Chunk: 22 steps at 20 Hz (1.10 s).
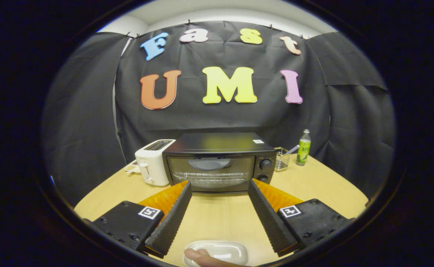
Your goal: Open the toaster oven, put the food inside, and close the toaster oven door.
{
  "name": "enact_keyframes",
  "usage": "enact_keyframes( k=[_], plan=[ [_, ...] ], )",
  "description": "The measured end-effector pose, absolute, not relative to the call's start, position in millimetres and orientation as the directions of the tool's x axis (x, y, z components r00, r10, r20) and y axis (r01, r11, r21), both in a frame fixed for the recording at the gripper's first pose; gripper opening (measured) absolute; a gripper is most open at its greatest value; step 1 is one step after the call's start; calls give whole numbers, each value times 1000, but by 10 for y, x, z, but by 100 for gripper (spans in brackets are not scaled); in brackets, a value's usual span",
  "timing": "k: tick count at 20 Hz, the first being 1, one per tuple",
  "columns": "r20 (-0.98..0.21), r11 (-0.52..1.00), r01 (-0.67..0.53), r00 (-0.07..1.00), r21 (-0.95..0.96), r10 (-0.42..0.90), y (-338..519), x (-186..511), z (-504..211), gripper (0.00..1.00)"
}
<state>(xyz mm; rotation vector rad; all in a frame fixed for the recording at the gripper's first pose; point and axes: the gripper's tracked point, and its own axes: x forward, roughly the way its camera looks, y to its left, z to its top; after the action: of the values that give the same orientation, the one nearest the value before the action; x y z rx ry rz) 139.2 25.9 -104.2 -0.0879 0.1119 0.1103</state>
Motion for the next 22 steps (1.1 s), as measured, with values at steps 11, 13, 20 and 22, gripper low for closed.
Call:
enact_keyframes(
  k=[11,13,20,22],
  plan=[
    [57,987,-137,988,-85,142,-161,214,-132,100],
    [91,987,-144,984,-75,151,-264,-2,-5,100],
    [135,986,-149,978,-70,157,-558,-494,189,100],
    [137,987,-127,981,-95,139,-613,-567,194,100]
  ],
)
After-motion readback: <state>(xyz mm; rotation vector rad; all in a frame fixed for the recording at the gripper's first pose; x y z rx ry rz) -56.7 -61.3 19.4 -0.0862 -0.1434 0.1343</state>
